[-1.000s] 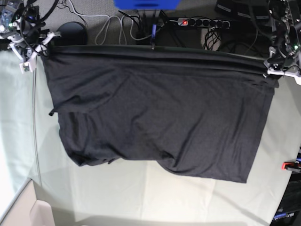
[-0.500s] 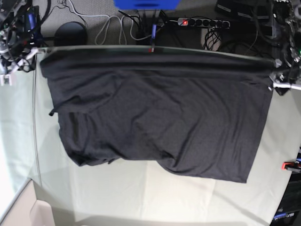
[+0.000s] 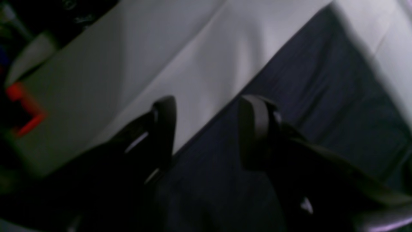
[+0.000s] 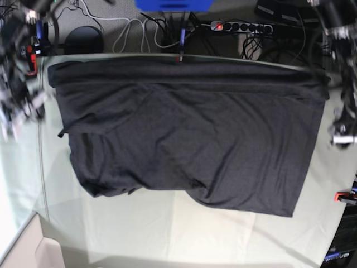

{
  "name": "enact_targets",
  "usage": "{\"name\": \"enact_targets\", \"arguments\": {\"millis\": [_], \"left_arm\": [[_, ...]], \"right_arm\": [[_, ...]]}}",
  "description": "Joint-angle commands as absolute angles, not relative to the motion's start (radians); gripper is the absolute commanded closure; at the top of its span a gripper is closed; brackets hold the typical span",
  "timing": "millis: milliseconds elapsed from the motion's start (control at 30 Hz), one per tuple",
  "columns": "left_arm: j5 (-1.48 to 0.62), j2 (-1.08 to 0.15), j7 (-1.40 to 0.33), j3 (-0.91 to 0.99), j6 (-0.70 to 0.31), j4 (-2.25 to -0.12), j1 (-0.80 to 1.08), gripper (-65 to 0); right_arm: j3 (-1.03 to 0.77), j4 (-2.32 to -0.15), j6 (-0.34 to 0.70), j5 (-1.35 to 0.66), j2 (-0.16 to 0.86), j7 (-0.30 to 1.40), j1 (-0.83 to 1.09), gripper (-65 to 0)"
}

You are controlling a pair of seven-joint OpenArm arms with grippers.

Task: Layout the t-shirt on the table in an organized manner, then fold the t-shirt properly
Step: 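Lower both grippers along the shirt sides and grasp the side edges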

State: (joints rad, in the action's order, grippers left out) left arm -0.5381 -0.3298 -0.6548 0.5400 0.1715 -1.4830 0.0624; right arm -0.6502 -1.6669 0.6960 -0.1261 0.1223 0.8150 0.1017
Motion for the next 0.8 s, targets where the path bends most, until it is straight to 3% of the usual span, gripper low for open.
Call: {"name": "enact_targets", "arguments": {"millis": [0, 200, 433, 767], "left_arm": [[-0.536, -0.343, -0.638, 0.544, 0.173, -1.465, 0.016, -30.3], [-0.536, -0.34, -0.638, 0.542, 0.173, -1.21, -0.22, -30.3], [-0.536, -0.349, -0.622, 0.539, 0.173, -1.023, -0.355, -30.3], [-0.536, -0.406, -0.194, 0.16, 0.173, -0.857, -0.357, -30.3]], "right_arm": [[-0.619, -1.67, 0.698, -0.139, 0.143, 0.794, 0.067, -27.1], [-0.417, -1.397, 0.698, -0.139, 0.203, 0.786, -0.162, -27.1], [-0.4, -1.053, 0.698, -0.139, 0.234, 0.656, -0.344, -27.1], [-0.398, -0.826, 0.698, -0.139, 0.266, 0.395, -0.381, -27.1]]}}
